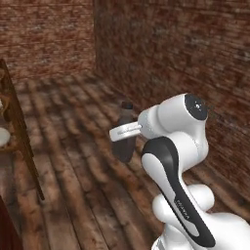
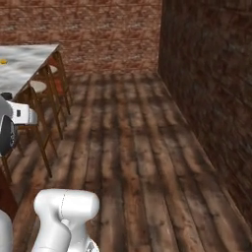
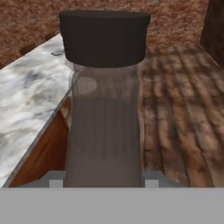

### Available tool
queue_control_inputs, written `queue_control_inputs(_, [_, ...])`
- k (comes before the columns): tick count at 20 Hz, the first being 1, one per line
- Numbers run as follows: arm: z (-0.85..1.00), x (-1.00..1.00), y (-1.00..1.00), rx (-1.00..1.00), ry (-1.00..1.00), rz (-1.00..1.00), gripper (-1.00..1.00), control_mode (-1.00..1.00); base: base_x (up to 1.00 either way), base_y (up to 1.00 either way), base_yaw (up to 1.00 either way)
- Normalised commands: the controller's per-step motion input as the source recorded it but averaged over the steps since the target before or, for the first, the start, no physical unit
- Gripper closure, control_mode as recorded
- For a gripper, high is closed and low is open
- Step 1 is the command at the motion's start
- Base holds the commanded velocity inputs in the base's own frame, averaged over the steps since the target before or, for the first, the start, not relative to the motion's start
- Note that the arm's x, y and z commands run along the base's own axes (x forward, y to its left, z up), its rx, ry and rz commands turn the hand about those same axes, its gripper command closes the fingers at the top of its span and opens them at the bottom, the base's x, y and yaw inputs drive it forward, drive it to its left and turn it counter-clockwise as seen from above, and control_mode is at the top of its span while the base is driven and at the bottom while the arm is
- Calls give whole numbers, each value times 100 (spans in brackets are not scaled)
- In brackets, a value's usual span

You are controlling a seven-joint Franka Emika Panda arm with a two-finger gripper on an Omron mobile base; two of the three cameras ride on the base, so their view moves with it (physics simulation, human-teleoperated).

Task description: Move the shaker and syrup bottle from the cabinet to the dining counter.

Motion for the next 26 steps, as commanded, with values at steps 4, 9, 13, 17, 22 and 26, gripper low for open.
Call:
queue_control_inputs(4, [0, 0, 0, 0, 0, 0, 100, 100, 89, -14, 25])
queue_control_inputs(9, [0, 0, 0, 0, 0, 0, 100, 100, 81, -1, 39])
queue_control_inputs(13, [0, 0, 0, 0, 0, 0, 100, 100, 73, 0, 50])
queue_control_inputs(17, [0, 0, 0, 0, 0, 0, 100, 100, 64, 0, 59])
queue_control_inputs(22, [0, 0, 0, 0, 0, 0, 100, 100, 64, 0, 57])
queue_control_inputs(26, [0, 0, 0, 0, 0, 0, 100, 100, 66, 0, 55])
